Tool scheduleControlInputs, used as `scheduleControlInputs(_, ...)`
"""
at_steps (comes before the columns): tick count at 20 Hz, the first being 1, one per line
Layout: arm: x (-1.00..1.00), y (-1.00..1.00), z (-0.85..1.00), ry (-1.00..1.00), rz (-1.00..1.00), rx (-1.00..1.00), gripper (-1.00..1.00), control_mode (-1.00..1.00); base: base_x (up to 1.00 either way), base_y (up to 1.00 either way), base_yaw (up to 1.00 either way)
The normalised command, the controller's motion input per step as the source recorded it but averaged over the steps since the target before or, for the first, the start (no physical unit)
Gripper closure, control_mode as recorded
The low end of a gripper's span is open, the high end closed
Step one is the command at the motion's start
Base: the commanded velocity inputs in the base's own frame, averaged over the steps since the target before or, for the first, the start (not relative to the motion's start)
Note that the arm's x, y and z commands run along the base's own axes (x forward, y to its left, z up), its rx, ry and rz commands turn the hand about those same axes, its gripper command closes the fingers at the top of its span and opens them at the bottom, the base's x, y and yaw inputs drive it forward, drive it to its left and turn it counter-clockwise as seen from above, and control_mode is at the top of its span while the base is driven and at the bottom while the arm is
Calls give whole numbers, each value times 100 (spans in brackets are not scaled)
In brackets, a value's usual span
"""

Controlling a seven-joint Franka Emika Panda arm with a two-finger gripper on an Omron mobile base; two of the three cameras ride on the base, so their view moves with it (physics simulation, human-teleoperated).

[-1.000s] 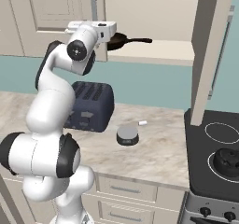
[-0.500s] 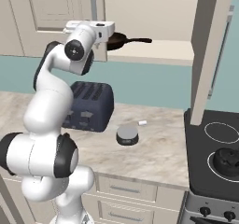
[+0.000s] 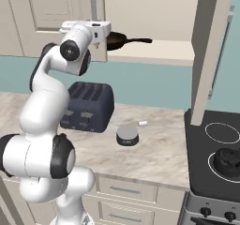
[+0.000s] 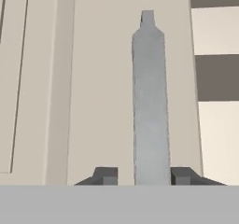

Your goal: Pick the pan from the cabinet and place it on the stove. Then turn on the stove burner for the pan.

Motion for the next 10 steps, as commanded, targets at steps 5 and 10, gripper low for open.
scheduleControlInputs(5,0,45,-6,0,3,-1,100,-100,0,0,0)
scheduleControlInputs(10,-35,43,0,0,2,-5,100,-100,0,0,0)
